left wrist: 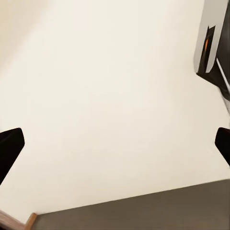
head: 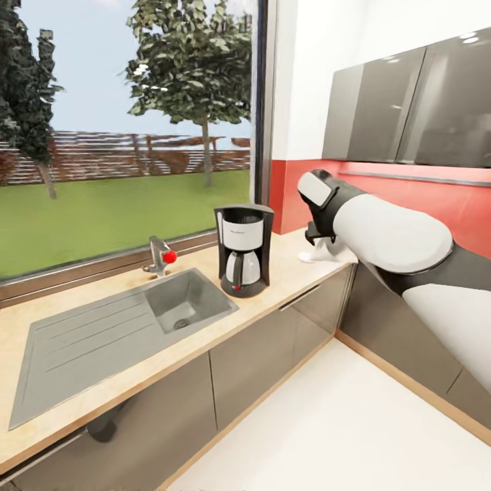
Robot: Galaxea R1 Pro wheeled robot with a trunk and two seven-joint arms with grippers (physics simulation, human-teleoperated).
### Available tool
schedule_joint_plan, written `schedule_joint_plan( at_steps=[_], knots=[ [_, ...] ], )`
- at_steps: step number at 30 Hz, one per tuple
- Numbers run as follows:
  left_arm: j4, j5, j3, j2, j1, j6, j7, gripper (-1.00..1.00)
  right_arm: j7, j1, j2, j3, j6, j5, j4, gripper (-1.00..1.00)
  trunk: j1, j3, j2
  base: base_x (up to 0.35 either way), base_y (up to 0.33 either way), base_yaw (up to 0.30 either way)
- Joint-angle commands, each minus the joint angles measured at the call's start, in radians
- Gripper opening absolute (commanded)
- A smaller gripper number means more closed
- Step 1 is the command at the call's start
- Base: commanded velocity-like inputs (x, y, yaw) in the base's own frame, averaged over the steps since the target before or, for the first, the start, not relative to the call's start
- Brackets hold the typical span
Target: Set up a coffee station on the kitchen countertop: keep the coffee maker on the countertop, move the bottle of coffee from the kitchen shelf to the counter next to the coffee maker, place a paper coffee filter on top of the coffee maker, put the saucer next to the coffee maker with the coffee cup on the saucer, and place the electric kettle next to the coffee maker.
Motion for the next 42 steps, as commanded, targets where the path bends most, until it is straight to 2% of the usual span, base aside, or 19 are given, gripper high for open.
schedule_joint_plan(
  at_steps=[1, 4, 8, 13, 30, 42],
  knots=[
    [0.001, -0.01, 0.005, -0.002, -0.002, 0.001, 0.002, 1.0, -0.004, -0.001, 0.0, -0.008, 0.003, 0.03, 0.001, -1.0, 0.001, -0.004, -0.002, 0.0, 0.0, 0.166],
    [-0.001, -0.011, 0.004, -0.004, -0.002, -0.001, 0.009, 1.0, -0.003, -0.001, 0.0, -0.006, 0.003, 0.052, 0.002, -1.0, 0.001, -0.007, -0.002, 0.0, 0.0, 0.161],
    [-0.003, -0.01, 0.004, -0.008, -0.002, -0.005, 0.024, 1.0, -0.003, -0.001, 0.0, -0.006, 0.003, 0.059, 0.003, -1.0, 0.001, -0.012, -0.002, 0.0, 0.0, 0.153],
    [-0.004, -0.012, 0.003, -0.022, -0.002, -0.009, 0.027, 1.0, -0.002, -0.001, 0.0, -0.006, 0.003, 0.06, 0.003, -1.0, 0.001, -0.018, -0.002, 0.0, 0.0, 0.151],
    [-0.009, -0.011, 0.001, -0.025, -0.004, -0.012, 0.027, 1.0, -0.002, -0.002, 0.0, -0.006, 0.003, 0.058, 0.0, -1.0, 0.001, -0.039, -0.002, 0.0, 0.0, 0.151],
    [-0.009, -0.01, 0.001, -0.025, -0.005, -0.013, 0.026, 1.0, -0.002, -0.049, 0.0, -0.009, 0.003, 0.052, -0.021, -1.0, 0.001, -0.053, -0.002, 0.0, 0.0, 0.14]
  ],
)
